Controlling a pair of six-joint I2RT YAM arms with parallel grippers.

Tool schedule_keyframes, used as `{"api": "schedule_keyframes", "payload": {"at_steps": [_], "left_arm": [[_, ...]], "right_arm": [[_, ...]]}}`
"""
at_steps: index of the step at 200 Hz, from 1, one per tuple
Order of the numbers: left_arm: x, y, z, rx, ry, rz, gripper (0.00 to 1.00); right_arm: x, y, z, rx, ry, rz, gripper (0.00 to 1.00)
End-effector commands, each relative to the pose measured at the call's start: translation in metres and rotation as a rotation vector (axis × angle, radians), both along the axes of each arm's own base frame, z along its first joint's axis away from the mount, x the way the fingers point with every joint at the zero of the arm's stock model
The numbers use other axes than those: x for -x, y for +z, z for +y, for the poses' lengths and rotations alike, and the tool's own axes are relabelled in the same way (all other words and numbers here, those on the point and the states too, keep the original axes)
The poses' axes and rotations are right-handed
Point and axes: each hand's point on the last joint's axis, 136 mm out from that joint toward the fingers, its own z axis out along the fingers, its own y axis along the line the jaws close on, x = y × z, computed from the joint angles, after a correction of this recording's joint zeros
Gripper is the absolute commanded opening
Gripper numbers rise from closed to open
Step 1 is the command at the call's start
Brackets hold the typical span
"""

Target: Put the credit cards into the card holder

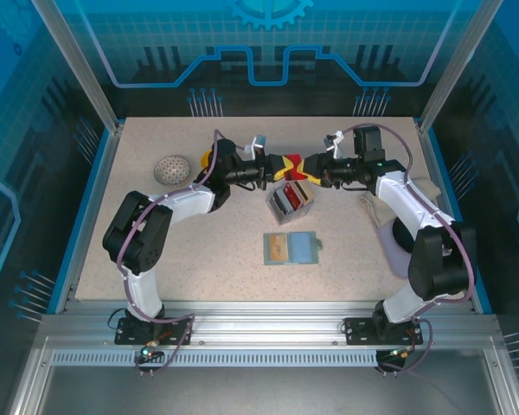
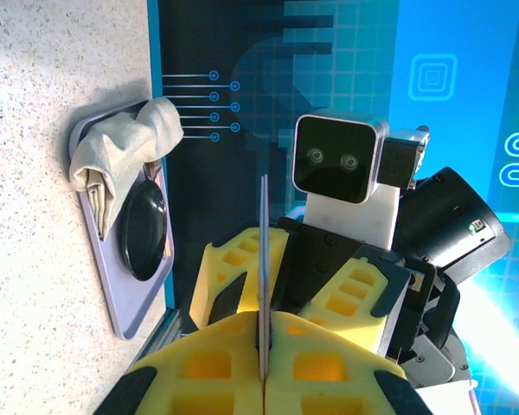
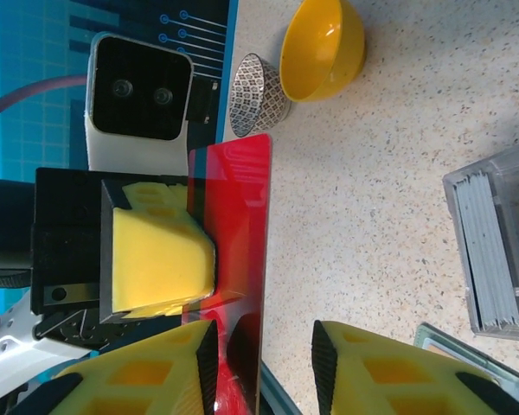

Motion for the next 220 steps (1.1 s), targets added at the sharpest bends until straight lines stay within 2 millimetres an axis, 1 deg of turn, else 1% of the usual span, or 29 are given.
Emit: {"api": "schedule_keyframes", "payload": {"at_steps": [1, 21, 49, 59, 67, 79, 95, 122, 151, 193, 220], "left_arm": [[-0.002, 0.024, -0.002, 0.043, 0.002, -0.058, 0.04], [-0.002, 0.023, -0.002, 0.044, 0.003, -0.053, 0.05], [-0.002, 0.025, -0.002, 0.048, 0.001, -0.056, 0.07], [-0.003, 0.025, -0.002, 0.049, 0.0, -0.058, 0.07], [-0.002, 0.026, -0.002, 0.052, 0.0, -0.059, 0.08], [-0.002, 0.028, -0.002, 0.06, 0.0, -0.061, 0.1], [-0.002, 0.032, -0.002, 0.078, -0.004, -0.067, 0.14], [-0.001, 0.038, -0.003, 0.096, -0.017, -0.081, 0.16], [0.001, 0.043, -0.003, 0.101, -0.026, -0.093, 0.17], [0.001, 0.041, -0.004, 0.1, -0.028, -0.089, 0.17], [0.001, 0.038, -0.003, 0.096, -0.024, -0.083, 0.17]], "right_arm": [[0.008, 0.008, 0.011, -0.042, 0.069, -0.015, 0.36], [0.01, 0.01, 0.017, -0.058, 0.097, -0.017, 0.36], [0.009, 0.009, 0.018, -0.054, 0.099, -0.02, 0.35], [0.009, 0.009, 0.019, -0.058, 0.106, -0.02, 0.3], [0.008, 0.005, 0.018, -0.037, 0.096, -0.012, 0.24], [0.006, -0.002, 0.013, 0.011, 0.07, 0.005, 0.23], [0.003, -0.018, 0.001, 0.097, 0.015, 0.038, 0.21], [0.0, -0.029, -0.009, 0.102, -0.032, 0.066, 0.22], [-0.001, -0.03, -0.013, 0.094, -0.051, 0.071, 0.23], [-0.002, -0.025, -0.014, 0.082, -0.058, 0.065, 0.24], [-0.004, -0.024, -0.018, 0.088, -0.08, 0.065, 0.21]]}}
